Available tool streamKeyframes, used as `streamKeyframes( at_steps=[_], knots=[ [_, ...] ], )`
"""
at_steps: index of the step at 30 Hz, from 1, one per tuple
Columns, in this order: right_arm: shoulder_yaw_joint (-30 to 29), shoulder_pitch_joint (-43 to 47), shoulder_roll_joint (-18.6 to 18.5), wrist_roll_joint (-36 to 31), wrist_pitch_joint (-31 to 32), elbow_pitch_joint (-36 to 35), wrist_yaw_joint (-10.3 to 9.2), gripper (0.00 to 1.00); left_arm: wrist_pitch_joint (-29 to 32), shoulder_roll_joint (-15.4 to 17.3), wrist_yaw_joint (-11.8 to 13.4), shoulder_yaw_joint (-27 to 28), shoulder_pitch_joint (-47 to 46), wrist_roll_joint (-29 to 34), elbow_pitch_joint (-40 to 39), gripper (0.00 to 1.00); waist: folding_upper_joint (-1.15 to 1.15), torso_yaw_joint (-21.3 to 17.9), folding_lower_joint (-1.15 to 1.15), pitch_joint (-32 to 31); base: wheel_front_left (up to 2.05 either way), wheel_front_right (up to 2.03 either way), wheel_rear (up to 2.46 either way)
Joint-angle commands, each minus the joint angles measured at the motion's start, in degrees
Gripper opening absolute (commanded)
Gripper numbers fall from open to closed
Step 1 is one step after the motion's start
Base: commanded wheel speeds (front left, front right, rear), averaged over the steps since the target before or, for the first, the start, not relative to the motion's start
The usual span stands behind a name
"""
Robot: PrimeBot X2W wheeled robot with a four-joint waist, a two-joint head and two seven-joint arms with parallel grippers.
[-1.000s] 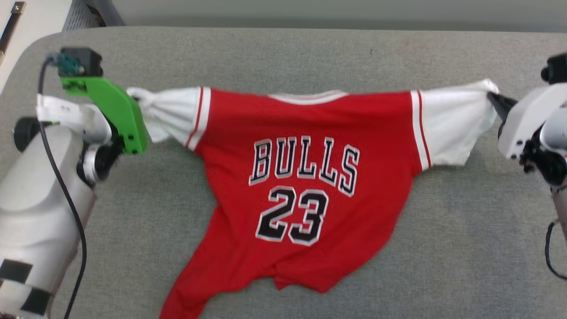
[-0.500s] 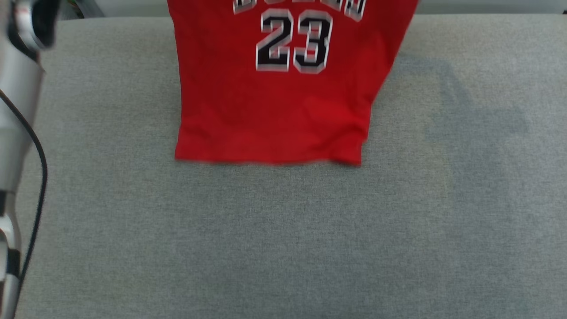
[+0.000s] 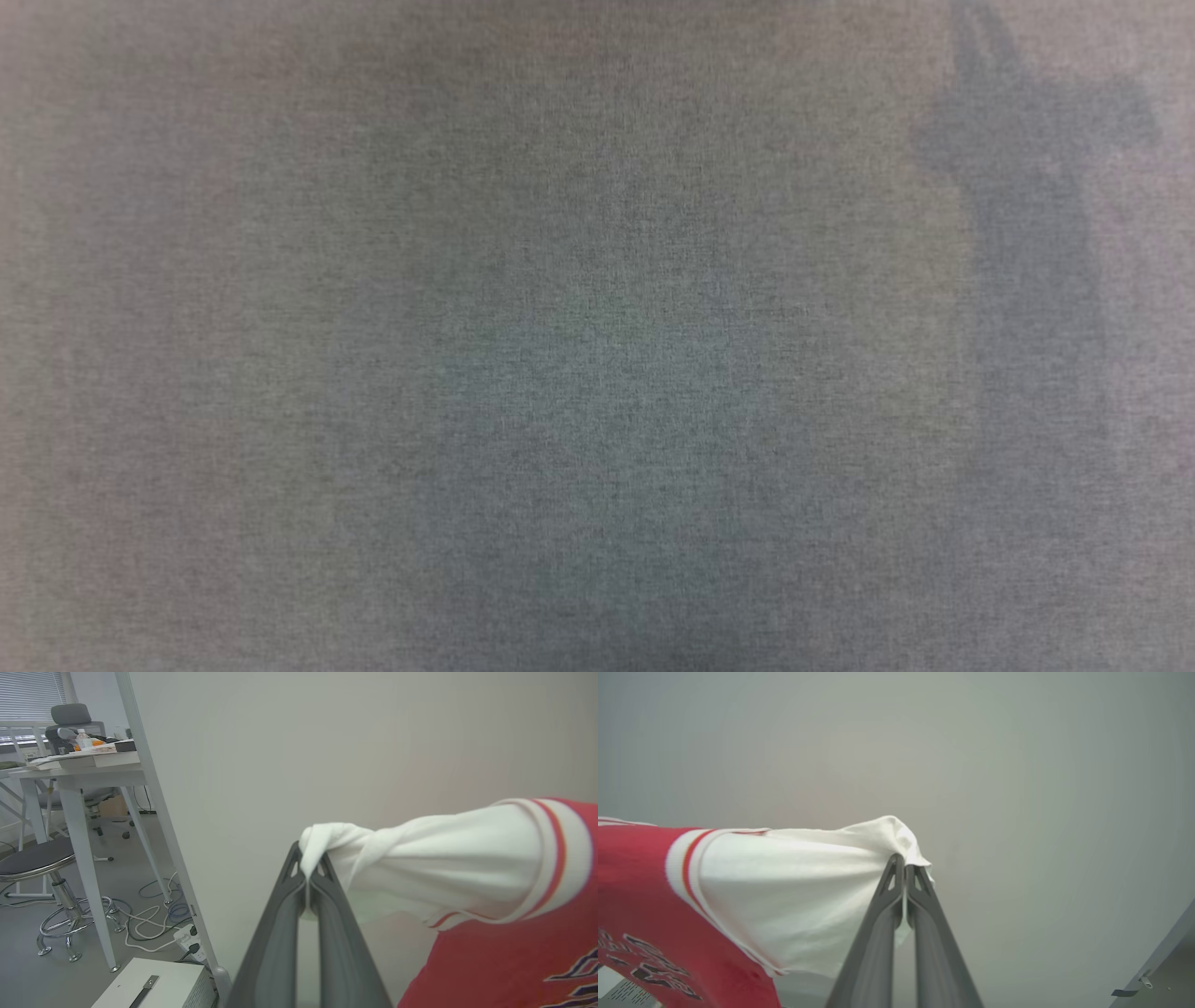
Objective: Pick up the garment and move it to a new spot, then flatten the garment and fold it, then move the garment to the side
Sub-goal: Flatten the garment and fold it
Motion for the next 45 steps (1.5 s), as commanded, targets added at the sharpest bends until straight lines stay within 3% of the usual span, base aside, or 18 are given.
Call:
streamKeyframes(
  at_steps=[1,12,22,32,45],
  knots=[
    [0.6,-0.3,-0.3,0.3,-0.5,0.8,-0.11,0.0,-0.4,0.4,0.1,0.5,-0.4,-0.7,1.0,0.0,0.0,-0.8,0.0,3.5,0.0,0.0,0.0],
    [6.1,2.5,0.1,4.9,-1.9,2.3,-0.11,0.0,-1.2,-2.3,-2.5,1.4,3.4,-4.4,6.7,0.0,0.0,-1.2,0.0,7.1,0.0,0.0,0.0],
    [12.0,13.2,-0.5,12.4,-2.8,1.0,-0.11,0.0,-1.2,-5.5,-6.3,2.5,12.2,-9.2,13.1,0.0,0.0,-1.1,0.0,5.7,0.0,0.0,0.0],
    [16.9,31.0,-3.0,21.5,-6.0,-3.4,-0.11,0.0,-3.5,-8.2,-10.2,2.2,27.1,-12.2,16.8,0.0,0.0,0.0,0.0,-0.6,0.0,0.0,0.0],
    [18.8,51.9,-6.0,27.7,-10.7,-9.6,-0.11,0.0,-10.4,-6.3,-11.7,2.8,45.7,-14.2,14.0,0.0,0.0,0.4,0.0,-10.6,0.0,0.0,0.0]
  ],
)
